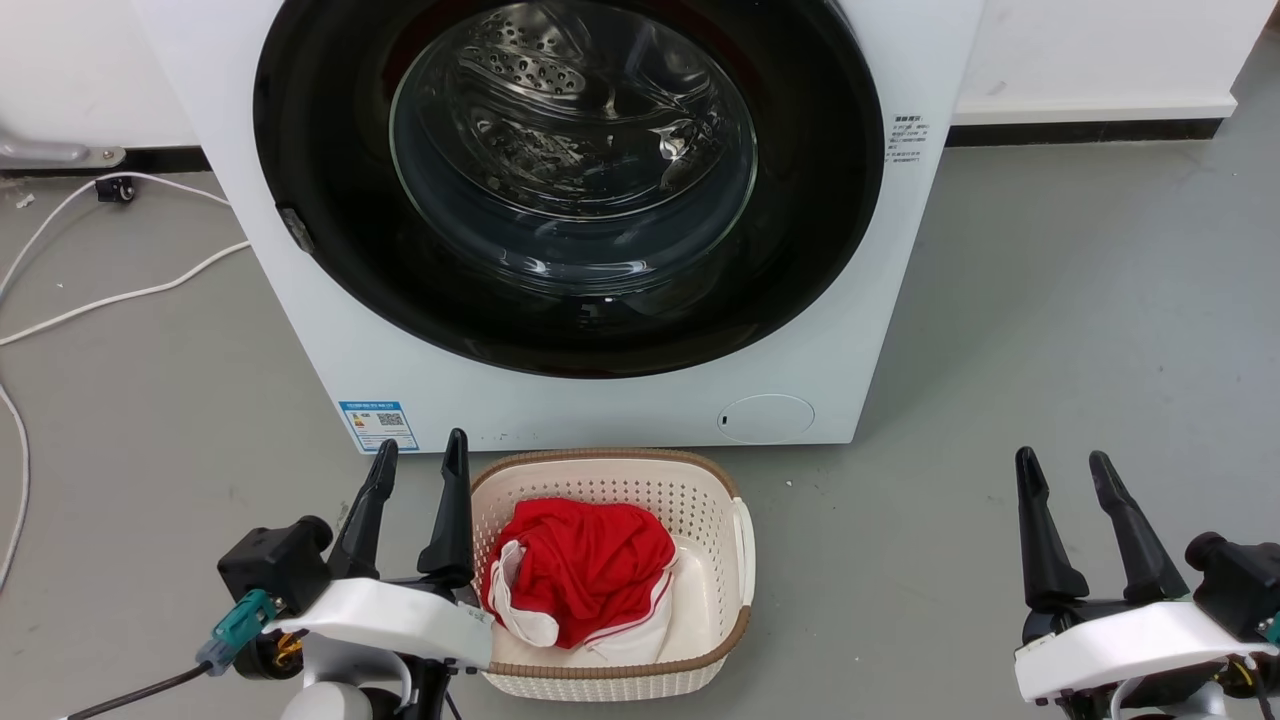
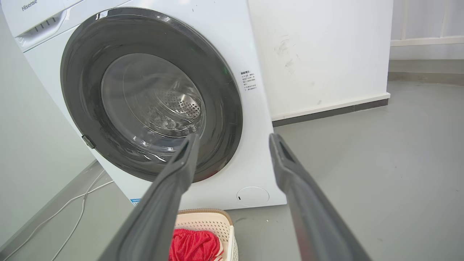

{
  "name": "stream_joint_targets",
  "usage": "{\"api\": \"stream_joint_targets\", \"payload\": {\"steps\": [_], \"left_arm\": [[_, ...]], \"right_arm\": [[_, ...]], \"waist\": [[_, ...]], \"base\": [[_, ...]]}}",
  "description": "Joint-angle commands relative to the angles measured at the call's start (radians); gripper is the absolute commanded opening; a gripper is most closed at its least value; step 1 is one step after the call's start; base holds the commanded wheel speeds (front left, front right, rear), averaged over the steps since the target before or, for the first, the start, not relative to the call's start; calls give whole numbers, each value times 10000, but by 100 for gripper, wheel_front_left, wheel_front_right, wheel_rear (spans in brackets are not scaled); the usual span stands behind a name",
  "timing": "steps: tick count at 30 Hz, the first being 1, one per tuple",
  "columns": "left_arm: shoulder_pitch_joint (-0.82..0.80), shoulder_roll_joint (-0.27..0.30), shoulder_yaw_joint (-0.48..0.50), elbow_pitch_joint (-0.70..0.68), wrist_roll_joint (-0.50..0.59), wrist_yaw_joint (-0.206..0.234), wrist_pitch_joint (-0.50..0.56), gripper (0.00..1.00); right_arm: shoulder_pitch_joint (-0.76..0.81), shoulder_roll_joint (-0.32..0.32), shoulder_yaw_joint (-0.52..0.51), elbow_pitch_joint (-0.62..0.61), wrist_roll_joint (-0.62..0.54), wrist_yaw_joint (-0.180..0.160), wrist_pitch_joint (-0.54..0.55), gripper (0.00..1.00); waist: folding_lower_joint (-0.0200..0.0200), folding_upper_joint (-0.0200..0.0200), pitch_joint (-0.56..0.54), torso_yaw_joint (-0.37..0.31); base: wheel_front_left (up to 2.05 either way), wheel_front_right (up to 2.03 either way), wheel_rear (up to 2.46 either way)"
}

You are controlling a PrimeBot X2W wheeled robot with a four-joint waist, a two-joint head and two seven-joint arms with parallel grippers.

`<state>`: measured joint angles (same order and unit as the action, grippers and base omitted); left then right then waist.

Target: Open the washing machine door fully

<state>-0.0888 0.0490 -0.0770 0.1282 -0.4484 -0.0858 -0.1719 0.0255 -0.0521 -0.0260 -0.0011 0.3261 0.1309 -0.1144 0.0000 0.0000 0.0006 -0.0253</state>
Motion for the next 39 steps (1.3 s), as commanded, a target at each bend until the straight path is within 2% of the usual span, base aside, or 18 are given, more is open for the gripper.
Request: {"api": "stream_joint_targets", "payload": {"steps": [1, 22, 39], "left_arm": [[-171, 20, -23, -108, 347, 69, -116, 100], [-70, 20, -92, -126, 2254, 330, -565, 100], [-28, 20, -176, -132, 3416, 535, -863, 100]], "right_arm": [[40, 11, -10, -183, -341, -3, -86, 100], [183, 22, -1, -471, -2185, -3, -334, 100], [362, 30, 101, -442, -3072, -3, -415, 100]], "waist": [[0, 0, -5, -6], [0, 0, -11, -23], [0, 0, -22, -52]], "base": [[0, 0, 0], [0, 0, 0], [0, 0, 0]]}}
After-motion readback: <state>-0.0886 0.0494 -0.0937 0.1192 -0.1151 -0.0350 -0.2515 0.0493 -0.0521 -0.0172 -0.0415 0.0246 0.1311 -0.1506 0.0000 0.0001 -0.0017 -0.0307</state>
